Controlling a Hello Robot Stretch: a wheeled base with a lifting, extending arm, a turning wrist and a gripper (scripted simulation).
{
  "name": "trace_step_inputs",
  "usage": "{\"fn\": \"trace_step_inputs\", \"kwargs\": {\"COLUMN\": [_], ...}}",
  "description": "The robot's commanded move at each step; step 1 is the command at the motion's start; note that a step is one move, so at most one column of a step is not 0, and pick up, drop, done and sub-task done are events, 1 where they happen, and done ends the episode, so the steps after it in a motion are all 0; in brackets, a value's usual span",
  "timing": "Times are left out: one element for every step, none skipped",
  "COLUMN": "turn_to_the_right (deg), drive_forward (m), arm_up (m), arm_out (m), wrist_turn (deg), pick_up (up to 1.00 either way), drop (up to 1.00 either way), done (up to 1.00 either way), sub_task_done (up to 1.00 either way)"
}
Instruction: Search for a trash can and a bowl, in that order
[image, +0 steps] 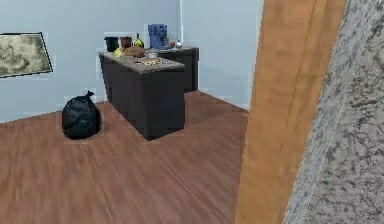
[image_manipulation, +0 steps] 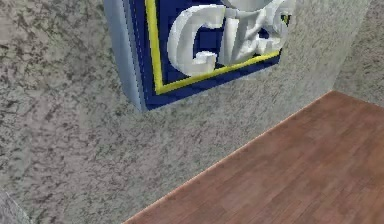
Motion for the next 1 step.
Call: {"fn": "trace_step_inputs", "kwargs": {"turn_to_the_right": [-9.0], "drive_forward": [0.0], "arm_up": [0.0], "arm_out": [0.0], "wrist_turn": [0.0], "pick_up": [0.0], "drop": [0.0], "done": [0.0], "sub_task_done": [0.0]}}
